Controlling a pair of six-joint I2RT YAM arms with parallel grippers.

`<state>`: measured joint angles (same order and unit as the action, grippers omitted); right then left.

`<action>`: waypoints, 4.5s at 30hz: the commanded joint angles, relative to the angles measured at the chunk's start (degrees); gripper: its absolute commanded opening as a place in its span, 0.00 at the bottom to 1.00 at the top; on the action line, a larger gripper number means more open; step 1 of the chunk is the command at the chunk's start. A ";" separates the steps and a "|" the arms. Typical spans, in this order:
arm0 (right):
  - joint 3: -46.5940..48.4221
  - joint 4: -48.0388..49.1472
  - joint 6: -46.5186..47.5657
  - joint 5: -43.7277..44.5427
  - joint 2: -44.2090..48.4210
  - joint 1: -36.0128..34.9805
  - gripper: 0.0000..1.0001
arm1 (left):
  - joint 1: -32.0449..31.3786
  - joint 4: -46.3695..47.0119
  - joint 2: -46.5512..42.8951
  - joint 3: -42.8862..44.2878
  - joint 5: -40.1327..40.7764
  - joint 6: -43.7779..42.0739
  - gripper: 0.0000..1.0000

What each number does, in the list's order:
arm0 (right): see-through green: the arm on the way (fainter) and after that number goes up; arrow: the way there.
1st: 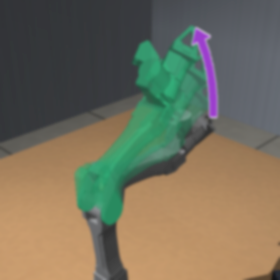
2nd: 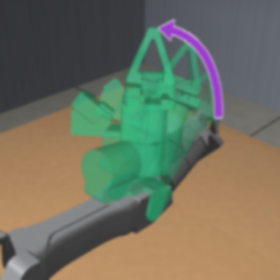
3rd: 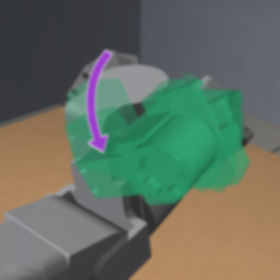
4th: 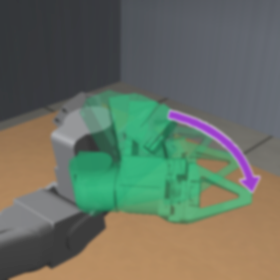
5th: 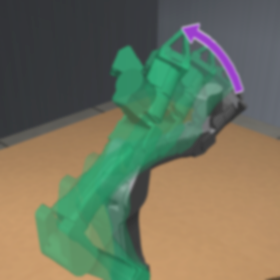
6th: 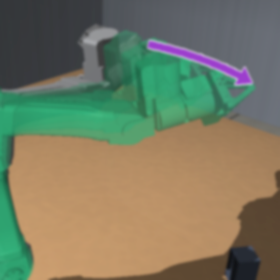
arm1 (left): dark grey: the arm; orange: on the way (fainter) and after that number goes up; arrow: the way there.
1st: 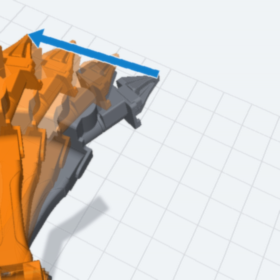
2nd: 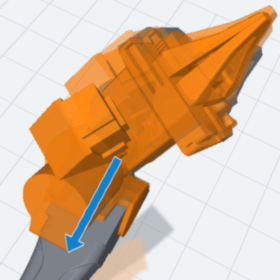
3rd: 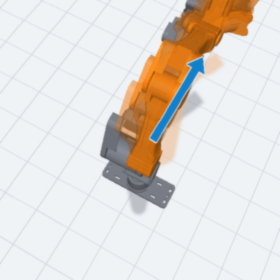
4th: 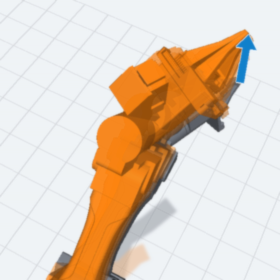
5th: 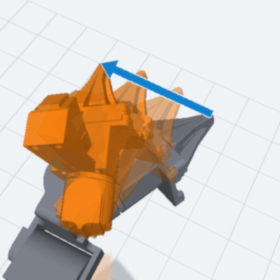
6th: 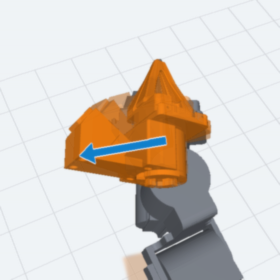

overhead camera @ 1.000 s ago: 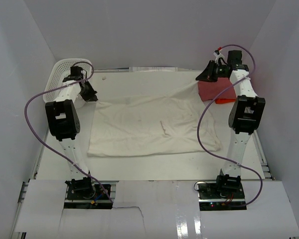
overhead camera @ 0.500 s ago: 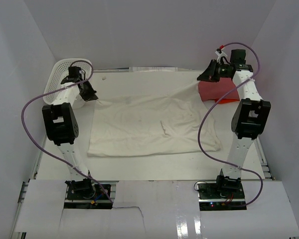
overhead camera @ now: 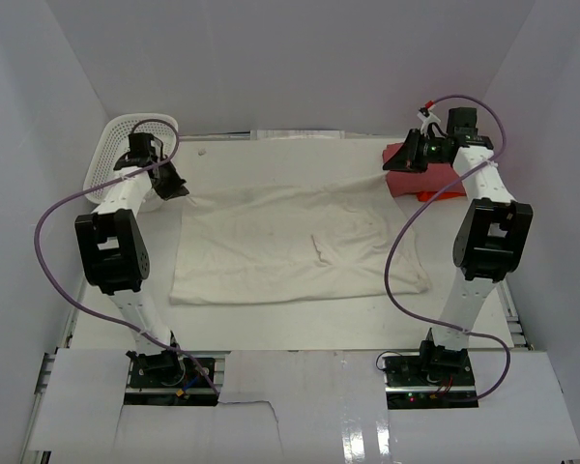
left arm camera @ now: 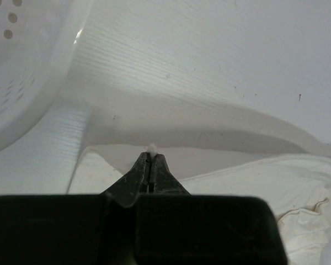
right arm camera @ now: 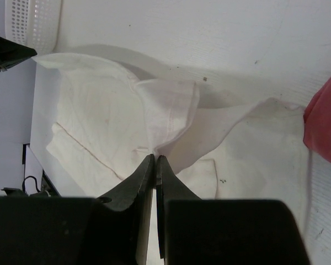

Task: Fold and stack the t-shirts
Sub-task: Fold the other side of the tshirt into a rectangle

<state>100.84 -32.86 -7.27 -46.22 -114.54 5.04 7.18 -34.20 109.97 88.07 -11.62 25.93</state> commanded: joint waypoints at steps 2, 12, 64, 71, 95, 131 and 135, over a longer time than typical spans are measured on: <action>-2.66 1.57 1.20 0.25 5.38 0.50 0.08 | 0.82 1.24 -6.00 -2.12 0.54 -0.27 0.00; -11.36 2.54 2.26 1.30 12.14 0.59 0.08 | 1.52 2.38 -10.83 -7.56 0.72 0.08 0.00; -45.55 11.68 -5.83 16.41 47.03 2.17 0.08 | 3.37 2.73 -27.44 -28.65 -3.85 2.28 0.00; -52.75 12.03 -7.67 17.21 53.26 2.17 0.08 | 3.37 2.29 -28.41 -31.03 -2.97 1.66 0.00; -58.31 12.64 -8.38 17.75 52.86 1.73 0.48 | 6.09 3.61 -36.97 -35.70 -0.24 3.60 0.98; -32.11 14.49 -1.70 15.63 8.90 -16.55 0.50 | -4.28 2.47 -11.19 -16.18 -15.45 -0.88 0.98; -33.33 15.02 -1.78 15.81 8.81 -17.08 0.43 | -4.28 2.47 -11.27 -16.53 -15.28 -1.15 0.98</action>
<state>66.98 -18.04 -9.91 -30.52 -105.60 -11.46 2.79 -31.57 99.24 70.24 -26.22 25.80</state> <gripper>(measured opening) 0.453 0.976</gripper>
